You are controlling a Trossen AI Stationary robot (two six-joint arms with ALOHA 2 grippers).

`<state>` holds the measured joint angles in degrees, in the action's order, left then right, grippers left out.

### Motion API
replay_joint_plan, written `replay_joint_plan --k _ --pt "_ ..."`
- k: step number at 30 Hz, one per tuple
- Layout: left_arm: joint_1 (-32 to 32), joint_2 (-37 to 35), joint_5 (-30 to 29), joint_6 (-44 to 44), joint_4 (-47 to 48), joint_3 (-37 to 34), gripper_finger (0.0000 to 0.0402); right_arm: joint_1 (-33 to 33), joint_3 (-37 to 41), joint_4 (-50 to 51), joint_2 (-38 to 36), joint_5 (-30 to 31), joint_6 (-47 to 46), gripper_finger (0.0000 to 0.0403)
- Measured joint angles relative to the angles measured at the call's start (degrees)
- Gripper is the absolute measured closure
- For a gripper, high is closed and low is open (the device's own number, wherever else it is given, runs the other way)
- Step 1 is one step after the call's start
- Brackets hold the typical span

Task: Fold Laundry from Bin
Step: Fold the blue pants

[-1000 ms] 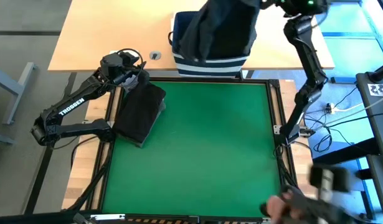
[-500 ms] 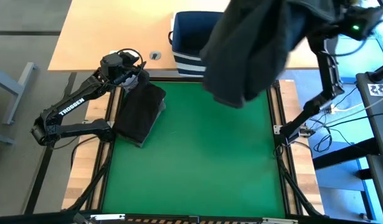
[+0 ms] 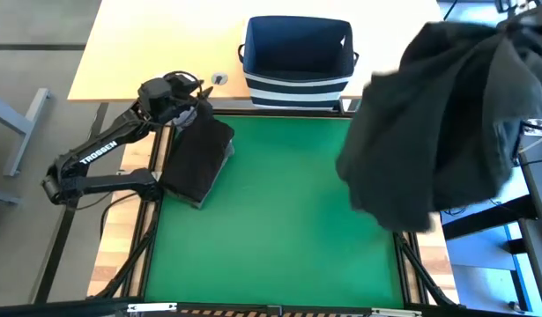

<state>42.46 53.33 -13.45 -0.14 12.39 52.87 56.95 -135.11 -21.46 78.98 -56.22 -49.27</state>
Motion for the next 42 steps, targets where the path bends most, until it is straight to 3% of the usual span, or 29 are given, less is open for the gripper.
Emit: replay_joint_plan --k 3,6,13,16,21,29,35,38,42 --pt "-4.3 0.0 4.4 -1.2 0.5 2.0 0.0226 0.0 0.0 7.9 -1.2 -3.5 2.1 0.0376" --pt "-9.5 0.0 6.6 -3.0 0.4 4.8 0.0226 0.0 0.1 15.8 -1.5 -2.8 7.3 0.0375" --pt "-22.4 0.3 0.8 -10.5 0.5 7.4 0.0226 -0.6 0.8 37.6 -0.1 -0.9 22.5 0.0379" --pt "-27.5 0.3 -3.5 -13.1 2.6 7.5 0.0226 -4.9 3.3 48.8 0.4 4.2 31.8 0.0378" --pt "-34.3 0.3 -11.4 -18.6 8.0 7.5 0.0226 -13.1 8.8 60.6 0.8 18.8 47.2 0.0379" --pt "-38.6 1.1 -12.9 -18.8 13.1 7.5 0.0226 -30.7 20.3 62.5 0.8 35.7 53.0 0.0379" --pt "-38.9 1.4 -9.0 -17.3 15.9 7.5 0.0226 -41.9 36.8 53.1 0.8 43.2 51.7 0.0378" --pt "-38.9 1.3 -6.2 -16.8 18.8 7.5 0.0226 -46.5 47.2 44.3 1.7 43.6 45.6 0.0352" --pt "-38.9 1.3 -4.1 -12.2 23.2 7.5 0.0226 -51.3 55.9 33.1 6.1 43.2 30.8 0.0286"
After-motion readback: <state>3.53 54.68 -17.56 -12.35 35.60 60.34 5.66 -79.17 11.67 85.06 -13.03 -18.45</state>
